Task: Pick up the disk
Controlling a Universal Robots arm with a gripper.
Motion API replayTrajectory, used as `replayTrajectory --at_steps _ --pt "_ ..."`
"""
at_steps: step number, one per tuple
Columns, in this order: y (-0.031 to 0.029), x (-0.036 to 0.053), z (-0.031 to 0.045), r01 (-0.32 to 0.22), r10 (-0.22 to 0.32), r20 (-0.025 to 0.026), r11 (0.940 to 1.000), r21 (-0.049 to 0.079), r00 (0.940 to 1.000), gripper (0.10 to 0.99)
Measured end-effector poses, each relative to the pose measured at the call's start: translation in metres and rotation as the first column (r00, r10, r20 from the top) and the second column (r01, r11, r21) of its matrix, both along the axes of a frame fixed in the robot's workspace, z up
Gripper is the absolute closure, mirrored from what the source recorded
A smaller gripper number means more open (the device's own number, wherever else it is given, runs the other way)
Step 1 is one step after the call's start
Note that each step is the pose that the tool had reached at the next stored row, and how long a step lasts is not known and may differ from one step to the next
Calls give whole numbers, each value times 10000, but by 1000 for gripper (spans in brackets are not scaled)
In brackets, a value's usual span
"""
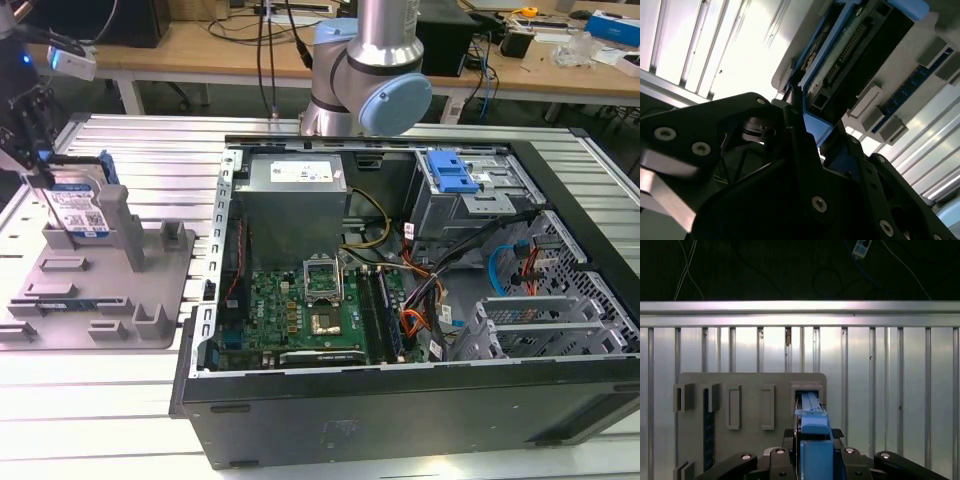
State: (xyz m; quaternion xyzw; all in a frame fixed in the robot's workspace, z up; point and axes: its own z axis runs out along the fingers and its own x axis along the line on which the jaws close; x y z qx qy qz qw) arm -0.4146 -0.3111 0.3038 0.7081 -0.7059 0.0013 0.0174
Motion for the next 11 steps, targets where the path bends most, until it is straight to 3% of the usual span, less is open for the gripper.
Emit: replayTrajectory --at_steps 6,8,10,11 --pt "0 0 254 0 0 -2 10000 0 10000 722" --pt "0 0 564 0 0 -2 10000 -1 10000 722" --pt "0 0 658 0 0 -1 10000 0 10000 722" --pt "0 0 742 0 0 -2 10000 -1 10000 722"
